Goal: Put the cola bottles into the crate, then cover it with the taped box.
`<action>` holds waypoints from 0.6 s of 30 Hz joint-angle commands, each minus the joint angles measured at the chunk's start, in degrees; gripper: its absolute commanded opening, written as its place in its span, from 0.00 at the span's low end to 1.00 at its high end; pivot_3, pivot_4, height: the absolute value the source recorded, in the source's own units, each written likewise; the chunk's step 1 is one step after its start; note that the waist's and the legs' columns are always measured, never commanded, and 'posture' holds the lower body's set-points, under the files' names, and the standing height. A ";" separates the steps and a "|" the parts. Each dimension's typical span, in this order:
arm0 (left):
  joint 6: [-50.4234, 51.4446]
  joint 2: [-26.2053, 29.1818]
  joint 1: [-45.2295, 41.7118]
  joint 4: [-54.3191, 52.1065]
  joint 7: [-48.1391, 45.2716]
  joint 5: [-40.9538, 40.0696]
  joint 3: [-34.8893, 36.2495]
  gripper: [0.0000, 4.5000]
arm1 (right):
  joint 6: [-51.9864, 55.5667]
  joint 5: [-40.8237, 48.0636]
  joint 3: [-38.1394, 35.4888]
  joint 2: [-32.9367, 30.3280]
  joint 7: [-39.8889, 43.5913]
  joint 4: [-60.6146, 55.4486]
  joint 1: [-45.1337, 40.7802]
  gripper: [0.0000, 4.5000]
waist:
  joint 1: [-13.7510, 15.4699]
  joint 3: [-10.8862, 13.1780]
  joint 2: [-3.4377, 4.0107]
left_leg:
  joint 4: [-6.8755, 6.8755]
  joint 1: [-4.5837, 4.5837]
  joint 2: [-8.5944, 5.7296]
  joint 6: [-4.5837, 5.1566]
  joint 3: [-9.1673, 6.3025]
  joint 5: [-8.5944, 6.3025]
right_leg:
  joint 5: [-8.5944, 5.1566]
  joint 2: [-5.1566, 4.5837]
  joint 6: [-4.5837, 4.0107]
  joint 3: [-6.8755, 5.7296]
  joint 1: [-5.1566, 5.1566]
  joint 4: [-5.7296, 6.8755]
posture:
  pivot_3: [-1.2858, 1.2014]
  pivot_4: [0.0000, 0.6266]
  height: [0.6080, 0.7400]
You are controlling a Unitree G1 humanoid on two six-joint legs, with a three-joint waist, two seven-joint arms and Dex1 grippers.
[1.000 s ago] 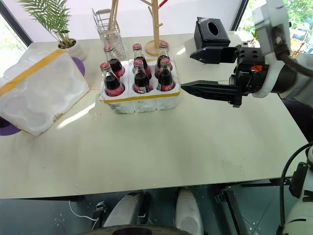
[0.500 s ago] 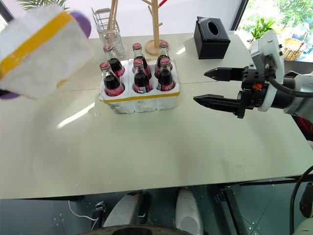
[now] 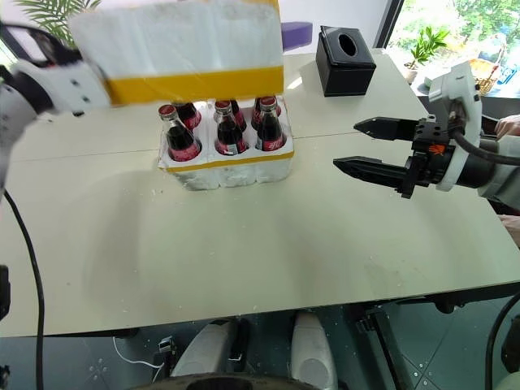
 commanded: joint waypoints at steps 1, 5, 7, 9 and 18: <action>0.08 -0.05 2.47 -5.56 5.22 7.34 -1.67 0.08 | 0.16 2.02 -3.29 0.23 -1.71 -0.80 -0.47 1.00 | 0.18 0.00 -0.01 | 0.01 0.00 -0.01 0.05 0.00 -0.03 | 0.00 0.00 0.00 0.02 0.02 -0.01 | 0.52 0.24 1.00; -1.04 -0.26 5.69 -8.13 8.64 12.83 -4.10 0.08 | -0.04 2.06 -3.17 0.34 -2.57 -0.58 -0.33 1.00 | 0.43 0.00 -0.01 | 0.03 0.00 -0.03 0.14 0.01 -0.08 | 0.02 -0.01 0.02 0.06 0.03 -0.04 | 0.52 0.24 1.00; -0.89 -1.14 6.52 -9.14 9.53 13.91 -4.72 0.08 | -0.27 1.91 -2.82 0.67 -2.98 -0.29 -0.39 1.00 | 0.44 0.00 -0.01 | 0.03 0.00 -0.03 0.14 0.02 -0.08 | 0.02 -0.02 0.02 0.07 0.02 -0.04 | 0.52 0.24 1.00; -0.96 -1.50 7.00 -9.31 10.28 15.18 -5.09 0.08 | -0.41 1.77 -2.34 0.99 -3.36 -0.06 -0.66 1.00 | 0.46 -0.01 -0.01 | 0.03 0.00 -0.03 0.14 0.02 -0.08 | 0.02 -0.02 0.03 0.07 0.02 -0.04 | 0.52 0.24 1.00; -3.15 -0.64 16.99 -14.73 8.83 12.06 -2.22 0.98 | -0.70 1.25 -1.61 1.69 -3.51 0.84 -0.01 1.00 | 0.46 -0.01 -0.01 | 0.02 0.00 -0.02 0.14 0.03 -0.09 | 0.02 -0.03 0.02 0.08 0.00 -0.05 | 0.52 0.24 1.00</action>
